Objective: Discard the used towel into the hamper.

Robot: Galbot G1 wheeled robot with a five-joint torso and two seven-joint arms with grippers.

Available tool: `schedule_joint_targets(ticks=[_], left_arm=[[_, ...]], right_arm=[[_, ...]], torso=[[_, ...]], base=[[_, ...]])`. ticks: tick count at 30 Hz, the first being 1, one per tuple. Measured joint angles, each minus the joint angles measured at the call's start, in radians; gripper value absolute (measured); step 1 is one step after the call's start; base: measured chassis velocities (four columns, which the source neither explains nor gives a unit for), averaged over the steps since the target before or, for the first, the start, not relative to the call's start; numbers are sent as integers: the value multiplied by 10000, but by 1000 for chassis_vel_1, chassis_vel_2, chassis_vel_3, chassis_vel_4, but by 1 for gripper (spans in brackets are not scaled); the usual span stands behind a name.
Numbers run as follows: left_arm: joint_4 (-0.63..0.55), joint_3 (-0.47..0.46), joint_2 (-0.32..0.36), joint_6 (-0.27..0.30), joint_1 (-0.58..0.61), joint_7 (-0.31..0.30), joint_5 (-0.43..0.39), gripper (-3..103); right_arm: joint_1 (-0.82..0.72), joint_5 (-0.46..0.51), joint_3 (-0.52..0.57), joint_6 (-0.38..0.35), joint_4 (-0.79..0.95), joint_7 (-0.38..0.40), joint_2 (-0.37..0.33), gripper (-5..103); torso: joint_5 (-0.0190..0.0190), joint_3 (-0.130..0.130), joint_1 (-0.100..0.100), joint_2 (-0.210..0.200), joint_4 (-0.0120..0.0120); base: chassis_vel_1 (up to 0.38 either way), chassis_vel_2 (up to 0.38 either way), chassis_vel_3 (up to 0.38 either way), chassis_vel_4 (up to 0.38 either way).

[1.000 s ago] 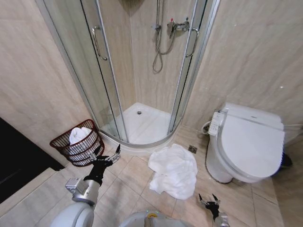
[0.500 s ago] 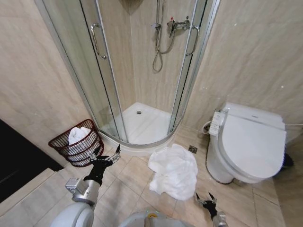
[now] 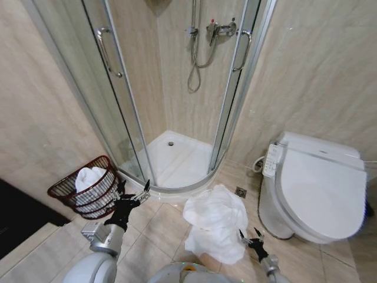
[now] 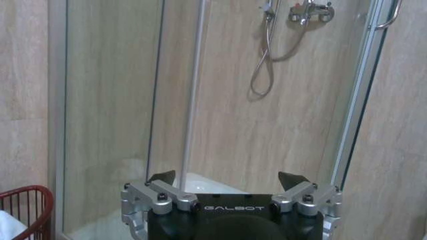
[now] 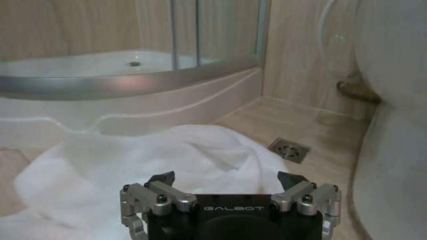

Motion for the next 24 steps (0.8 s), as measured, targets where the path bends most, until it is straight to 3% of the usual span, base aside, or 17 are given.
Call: schedule_joint_targets(ticks=[11,24], left_arm=[[0,0,0,0,0,0,0,100],[0,0,0,0,0,0,0,100]], right_arm=[[126,-83,-6,-457,-211,75,7,100],[307,1140,-272,-4372,1367,296,228,100]], torso=[[-3,-215,-158,-388,-2],[0,-570,-413,-996,0]], base=[[22,-9,-19,11],[0,0,0,0]])
